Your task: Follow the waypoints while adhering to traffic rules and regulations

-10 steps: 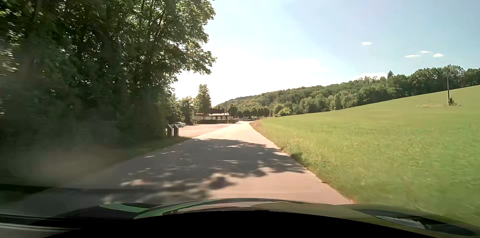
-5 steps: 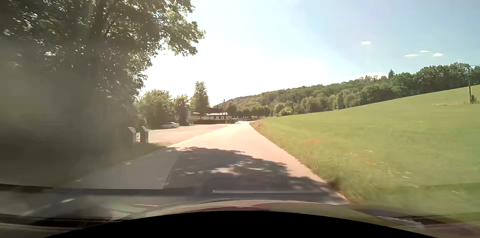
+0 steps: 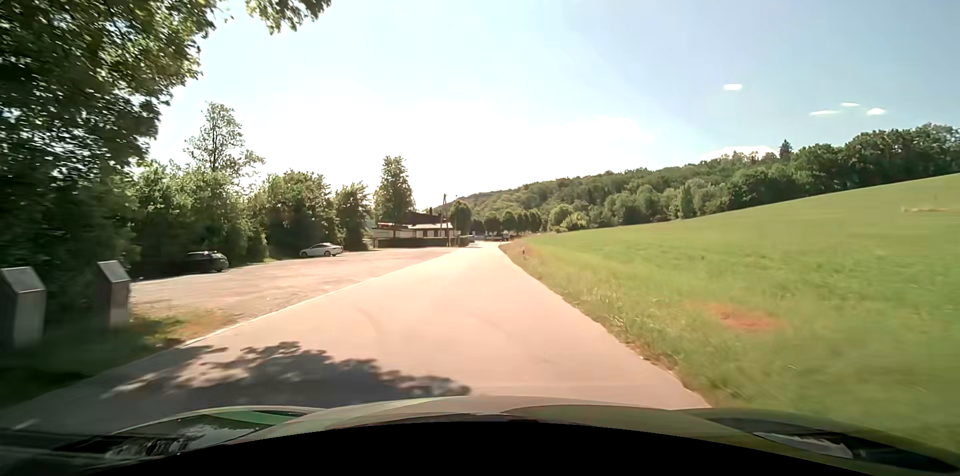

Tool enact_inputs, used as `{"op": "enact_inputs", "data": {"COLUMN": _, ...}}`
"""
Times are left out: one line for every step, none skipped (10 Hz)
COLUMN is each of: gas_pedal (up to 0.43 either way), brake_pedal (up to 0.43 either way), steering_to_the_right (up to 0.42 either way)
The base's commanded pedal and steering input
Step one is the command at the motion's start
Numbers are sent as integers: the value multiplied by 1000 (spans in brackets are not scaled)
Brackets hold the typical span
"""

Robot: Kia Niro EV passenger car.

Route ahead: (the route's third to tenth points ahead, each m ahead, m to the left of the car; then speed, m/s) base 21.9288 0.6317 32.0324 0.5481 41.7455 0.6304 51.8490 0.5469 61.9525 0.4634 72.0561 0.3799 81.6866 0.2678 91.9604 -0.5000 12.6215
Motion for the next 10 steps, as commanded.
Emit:
{"op": "enact_inputs", "data": {"gas_pedal": 59, "brake_pedal": 0, "steering_to_the_right": 3}}
{"op": "enact_inputs", "data": {"gas_pedal": 59, "brake_pedal": 0, "steering_to_the_right": 3}}
{"op": "enact_inputs", "data": {"gas_pedal": 59, "brake_pedal": 0, "steering_to_the_right": 3}}
{"op": "enact_inputs", "data": {"gas_pedal": 47, "brake_pedal": 0, "steering_to_the_right": 2}}
{"op": "enact_inputs", "data": {"gas_pedal": 47, "brake_pedal": 0, "steering_to_the_right": 1}}
{"op": "enact_inputs", "data": {"gas_pedal": 47, "brake_pedal": 0, "steering_to_the_right": 0}}
{"op": "enact_inputs", "data": {"gas_pedal": 47, "brake_pedal": 0, "steering_to_the_right": 0}}
{"op": "enact_inputs", "data": {"gas_pedal": 47, "brake_pedal": 0, "steering_to_the_right": 0}}
{"op": "enact_inputs", "data": {"gas_pedal": 47, "brake_pedal": 0, "steering_to_the_right": 0}}
{"op": "enact_inputs", "data": {"gas_pedal": 47, "brake_pedal": 0, "steering_to_the_right": -1}}
